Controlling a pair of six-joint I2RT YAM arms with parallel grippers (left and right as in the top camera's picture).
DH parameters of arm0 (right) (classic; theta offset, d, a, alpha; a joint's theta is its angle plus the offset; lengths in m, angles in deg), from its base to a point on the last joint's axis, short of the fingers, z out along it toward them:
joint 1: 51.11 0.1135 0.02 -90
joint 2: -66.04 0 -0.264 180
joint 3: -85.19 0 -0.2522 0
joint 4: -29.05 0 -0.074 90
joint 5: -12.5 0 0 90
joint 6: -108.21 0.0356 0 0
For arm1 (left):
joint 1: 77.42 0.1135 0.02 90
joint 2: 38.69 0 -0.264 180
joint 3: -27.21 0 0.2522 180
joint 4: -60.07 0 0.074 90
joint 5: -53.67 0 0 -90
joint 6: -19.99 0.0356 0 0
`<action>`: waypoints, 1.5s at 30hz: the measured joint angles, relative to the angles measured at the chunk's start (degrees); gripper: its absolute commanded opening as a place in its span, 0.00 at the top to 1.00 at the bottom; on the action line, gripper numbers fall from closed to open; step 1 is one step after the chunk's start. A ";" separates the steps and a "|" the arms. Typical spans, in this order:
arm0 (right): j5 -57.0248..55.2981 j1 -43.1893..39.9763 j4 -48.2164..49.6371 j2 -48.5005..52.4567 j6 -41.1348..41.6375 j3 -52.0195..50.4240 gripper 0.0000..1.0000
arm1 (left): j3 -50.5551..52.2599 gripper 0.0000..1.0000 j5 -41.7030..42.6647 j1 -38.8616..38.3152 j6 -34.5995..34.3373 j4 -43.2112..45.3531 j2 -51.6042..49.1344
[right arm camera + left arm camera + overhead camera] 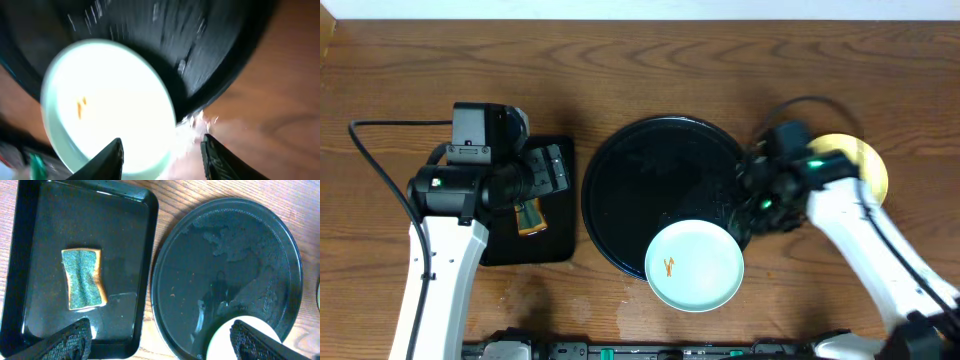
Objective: Clean dirty plates on tray and stack at the side
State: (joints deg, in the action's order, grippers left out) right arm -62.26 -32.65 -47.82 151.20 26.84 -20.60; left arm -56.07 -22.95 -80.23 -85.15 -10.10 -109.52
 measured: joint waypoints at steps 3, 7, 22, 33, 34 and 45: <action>-1.33 3.56 -1.03 2.93 0.50 -2.38 0.55 | 0.00 0.11 0.00 0.00 0.00 0.00 0.00; -1.55 5.68 0.70 4.92 1.90 -6.62 0.68 | 0.00 0.11 0.00 0.00 0.00 0.00 0.00; -6.03 4.50 22.10 5.49 4.28 -8.39 0.99 | 0.00 0.19 0.04 0.00 0.13 0.02 -0.09; -12.90 4.48 37.68 5.49 3.89 -7.98 0.99 | 3.67 0.22 11.02 -0.02 0.17 6.73 -9.62; -13.03 4.48 37.75 5.49 3.61 -7.98 0.99 | 4.28 0.25 12.48 -0.13 0.13 7.65 -11.26; -13.62 4.48 38.14 5.49 2.38 -7.98 0.99 | 5.31 0.91 22.86 -10.45 0.02 17.88 -28.33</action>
State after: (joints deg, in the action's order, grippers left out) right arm -75.87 -28.17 -9.68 156.69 29.22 -28.58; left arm -50.76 -0.08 -90.68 -85.12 7.78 -137.85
